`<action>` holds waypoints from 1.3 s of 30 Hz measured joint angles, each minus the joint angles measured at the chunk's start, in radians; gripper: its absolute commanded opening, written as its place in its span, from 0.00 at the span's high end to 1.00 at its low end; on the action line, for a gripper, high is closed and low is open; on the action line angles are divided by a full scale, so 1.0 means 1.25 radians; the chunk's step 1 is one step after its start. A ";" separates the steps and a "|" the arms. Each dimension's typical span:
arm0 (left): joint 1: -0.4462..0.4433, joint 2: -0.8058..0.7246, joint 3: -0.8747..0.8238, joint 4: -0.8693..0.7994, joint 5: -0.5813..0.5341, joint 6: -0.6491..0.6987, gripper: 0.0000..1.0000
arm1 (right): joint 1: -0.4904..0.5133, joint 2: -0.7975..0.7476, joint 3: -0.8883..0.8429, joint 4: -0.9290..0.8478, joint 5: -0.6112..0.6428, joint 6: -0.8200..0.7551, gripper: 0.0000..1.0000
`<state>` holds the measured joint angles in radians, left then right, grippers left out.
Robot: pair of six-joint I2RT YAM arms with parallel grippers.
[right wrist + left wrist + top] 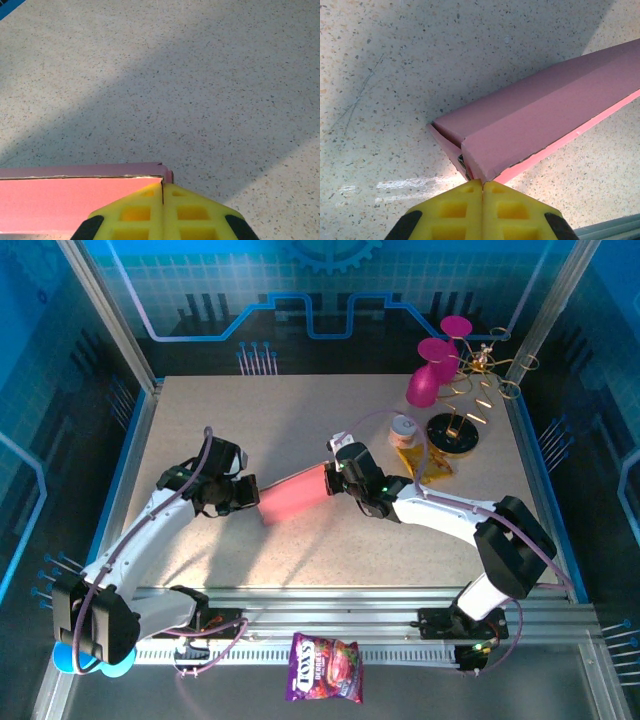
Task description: Fold the paper box
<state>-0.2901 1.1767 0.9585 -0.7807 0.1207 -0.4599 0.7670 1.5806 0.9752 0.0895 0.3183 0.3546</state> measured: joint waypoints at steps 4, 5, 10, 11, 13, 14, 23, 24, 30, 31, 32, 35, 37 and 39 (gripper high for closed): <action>0.000 -0.003 -0.018 0.008 0.000 0.000 1.00 | 0.000 0.002 0.000 0.001 0.000 0.000 1.00; 0.000 -0.005 -0.021 0.011 0.000 0.000 1.00 | 0.001 0.003 0.000 0.002 0.000 0.000 1.00; -0.002 -0.011 -0.030 0.020 0.000 0.005 0.99 | 0.001 0.005 -0.001 0.008 0.000 -0.001 1.00; -0.002 -0.011 -0.030 0.021 0.000 0.005 0.94 | 0.001 0.006 -0.001 0.008 0.000 -0.002 1.00; -0.002 -0.011 -0.030 0.019 0.000 0.005 0.74 | 0.001 0.006 -0.003 0.013 0.000 -0.004 1.00; -0.002 -0.011 -0.030 0.012 0.000 -0.001 0.63 | 0.001 0.006 -0.004 0.014 0.001 -0.004 1.00; -0.001 -0.074 0.004 -0.081 0.013 -0.166 0.38 | 0.001 0.006 -0.011 0.028 0.003 -0.007 1.00; 0.002 -0.089 0.013 -0.084 0.017 -0.209 0.38 | 0.001 0.006 -0.011 0.030 0.003 -0.006 1.00; 0.026 -0.197 -0.054 0.020 0.043 -0.600 0.35 | 0.001 0.006 -0.014 0.035 0.003 -0.006 1.00; 0.025 -0.206 -0.085 0.054 0.049 -0.678 0.35 | 0.001 0.006 -0.014 0.036 0.003 -0.006 1.00; 0.024 -0.204 -0.107 0.076 0.054 -0.740 0.34 | 0.001 0.006 -0.014 0.036 0.003 -0.006 1.00; 0.013 -0.164 -0.155 0.143 0.061 -0.915 0.34 | 0.001 0.006 -0.015 0.036 0.003 -0.006 1.00; 0.005 -0.142 -0.167 0.176 0.063 -1.003 0.34 | 0.001 0.006 -0.015 0.036 0.003 -0.006 1.00; 0.004 -0.141 -0.182 0.220 0.061 -1.069 0.34 | 0.001 0.006 -0.015 0.037 0.003 -0.006 1.00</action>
<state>-0.2852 1.0000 0.7307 -0.5056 0.1974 -1.7958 0.7677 1.5883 0.9565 0.1352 0.3225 0.3466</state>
